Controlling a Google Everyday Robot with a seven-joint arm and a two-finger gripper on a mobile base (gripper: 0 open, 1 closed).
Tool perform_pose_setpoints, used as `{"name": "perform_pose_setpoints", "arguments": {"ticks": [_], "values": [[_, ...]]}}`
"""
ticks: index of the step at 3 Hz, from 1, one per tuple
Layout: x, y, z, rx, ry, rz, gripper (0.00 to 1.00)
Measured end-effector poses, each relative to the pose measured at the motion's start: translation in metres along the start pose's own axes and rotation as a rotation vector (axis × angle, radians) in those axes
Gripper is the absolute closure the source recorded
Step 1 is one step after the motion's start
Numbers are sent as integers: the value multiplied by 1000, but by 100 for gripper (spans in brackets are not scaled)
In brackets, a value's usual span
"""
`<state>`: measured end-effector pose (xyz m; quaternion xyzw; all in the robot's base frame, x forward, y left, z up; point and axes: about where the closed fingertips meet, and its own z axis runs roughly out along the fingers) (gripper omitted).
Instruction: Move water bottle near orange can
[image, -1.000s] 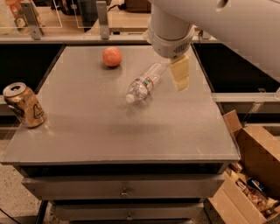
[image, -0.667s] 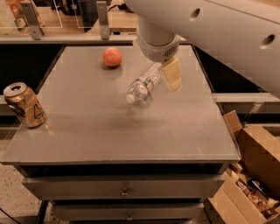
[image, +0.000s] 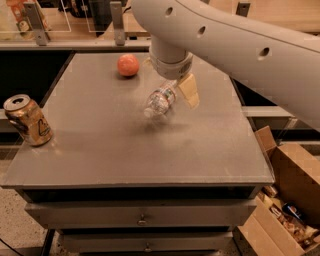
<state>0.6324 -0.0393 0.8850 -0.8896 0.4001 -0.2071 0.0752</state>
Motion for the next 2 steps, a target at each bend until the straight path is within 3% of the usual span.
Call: {"name": "perform_pose_setpoints", "arguments": {"ticks": [1,2], "values": [[-12,-8,21,-8,-50,-46,0],[-21,-12,36,-24,-80,-71,18]]}}
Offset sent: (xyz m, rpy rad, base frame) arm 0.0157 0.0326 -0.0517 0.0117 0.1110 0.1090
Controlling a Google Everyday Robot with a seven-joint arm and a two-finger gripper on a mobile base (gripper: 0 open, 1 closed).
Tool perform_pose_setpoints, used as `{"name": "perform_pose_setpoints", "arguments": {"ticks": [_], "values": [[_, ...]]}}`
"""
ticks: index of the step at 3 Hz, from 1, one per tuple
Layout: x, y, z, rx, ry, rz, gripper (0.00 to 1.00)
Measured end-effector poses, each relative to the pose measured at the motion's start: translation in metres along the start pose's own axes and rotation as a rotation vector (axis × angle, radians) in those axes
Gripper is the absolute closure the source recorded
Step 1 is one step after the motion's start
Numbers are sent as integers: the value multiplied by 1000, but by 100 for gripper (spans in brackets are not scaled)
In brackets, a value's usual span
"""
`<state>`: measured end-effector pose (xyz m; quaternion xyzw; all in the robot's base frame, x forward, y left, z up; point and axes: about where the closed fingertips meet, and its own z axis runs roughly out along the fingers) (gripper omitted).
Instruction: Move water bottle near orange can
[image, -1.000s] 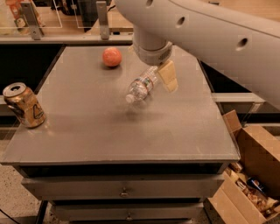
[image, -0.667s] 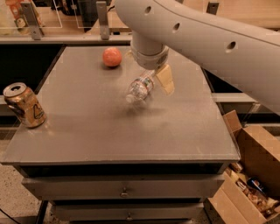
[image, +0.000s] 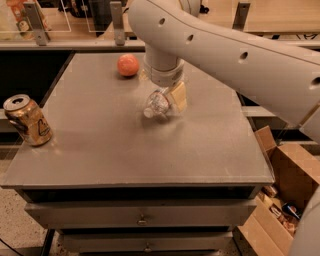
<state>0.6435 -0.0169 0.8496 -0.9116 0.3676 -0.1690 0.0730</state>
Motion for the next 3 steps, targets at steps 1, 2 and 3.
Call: {"name": "perform_pose_setpoints", "arguments": {"ticks": [1,2,3], "values": [[-6,-2,6,-14,-14,-26,41],[-12,-2,9,-47,-27,-42,65],[-23,0,-10,-60,-41,-69,87]]}}
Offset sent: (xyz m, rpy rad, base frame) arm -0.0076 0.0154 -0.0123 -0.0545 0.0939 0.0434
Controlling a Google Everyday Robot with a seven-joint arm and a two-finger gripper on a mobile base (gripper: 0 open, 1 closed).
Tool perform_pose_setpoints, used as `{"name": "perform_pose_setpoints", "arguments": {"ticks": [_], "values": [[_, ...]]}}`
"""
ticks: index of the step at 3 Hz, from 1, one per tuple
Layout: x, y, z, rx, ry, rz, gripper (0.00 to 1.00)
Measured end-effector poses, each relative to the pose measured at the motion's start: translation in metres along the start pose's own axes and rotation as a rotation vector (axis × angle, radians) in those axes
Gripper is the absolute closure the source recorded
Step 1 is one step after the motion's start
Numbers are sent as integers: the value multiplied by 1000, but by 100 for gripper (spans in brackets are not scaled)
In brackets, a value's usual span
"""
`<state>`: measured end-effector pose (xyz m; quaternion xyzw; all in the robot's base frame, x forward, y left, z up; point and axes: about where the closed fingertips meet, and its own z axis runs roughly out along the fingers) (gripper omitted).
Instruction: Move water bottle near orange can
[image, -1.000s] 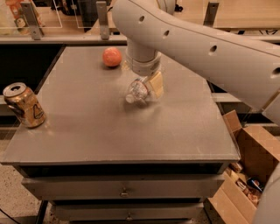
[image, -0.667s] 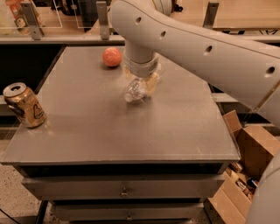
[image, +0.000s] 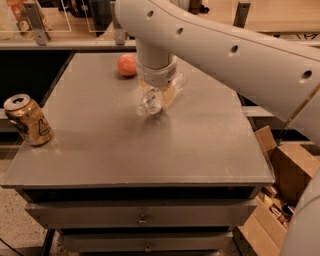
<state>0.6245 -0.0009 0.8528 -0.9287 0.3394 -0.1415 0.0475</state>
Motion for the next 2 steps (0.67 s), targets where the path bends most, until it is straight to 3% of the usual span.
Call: {"name": "perform_pose_setpoints", "arguments": {"ticks": [1,2], "values": [[1,1,1,-1,1,2,100],[1,1,1,-1,1,2,100]]}}
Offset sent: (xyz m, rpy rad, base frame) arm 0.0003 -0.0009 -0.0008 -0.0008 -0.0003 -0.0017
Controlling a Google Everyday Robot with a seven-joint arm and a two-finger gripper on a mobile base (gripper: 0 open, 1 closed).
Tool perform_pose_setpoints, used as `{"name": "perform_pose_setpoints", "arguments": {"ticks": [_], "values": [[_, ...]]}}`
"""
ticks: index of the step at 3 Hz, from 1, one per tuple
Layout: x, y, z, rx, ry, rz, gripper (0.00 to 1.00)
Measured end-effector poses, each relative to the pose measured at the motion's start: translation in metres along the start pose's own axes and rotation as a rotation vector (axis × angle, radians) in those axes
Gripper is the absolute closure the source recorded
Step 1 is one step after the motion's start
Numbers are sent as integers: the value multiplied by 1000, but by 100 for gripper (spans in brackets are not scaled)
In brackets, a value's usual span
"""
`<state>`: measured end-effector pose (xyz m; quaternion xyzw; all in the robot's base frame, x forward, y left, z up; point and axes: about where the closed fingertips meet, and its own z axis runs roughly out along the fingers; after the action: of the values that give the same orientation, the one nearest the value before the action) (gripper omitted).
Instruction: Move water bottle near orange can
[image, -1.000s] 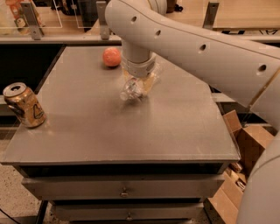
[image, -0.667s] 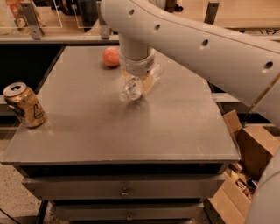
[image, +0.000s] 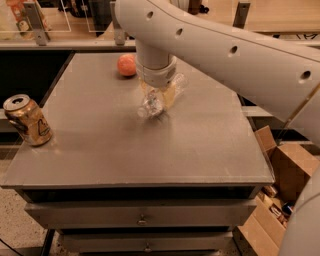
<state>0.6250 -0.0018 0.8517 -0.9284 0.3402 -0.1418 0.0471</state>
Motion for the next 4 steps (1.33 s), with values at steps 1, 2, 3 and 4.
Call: {"name": "perform_pose_setpoints", "arguments": {"ticks": [1,2,3,4], "values": [[-26,-4,-11,46,-5,-89,100],[-86,-7,-35,128,-42,-271,100],[-156,-11,-56,196,-81,-485,100],[-215,-17,-72,246,-89,-664,100]]}}
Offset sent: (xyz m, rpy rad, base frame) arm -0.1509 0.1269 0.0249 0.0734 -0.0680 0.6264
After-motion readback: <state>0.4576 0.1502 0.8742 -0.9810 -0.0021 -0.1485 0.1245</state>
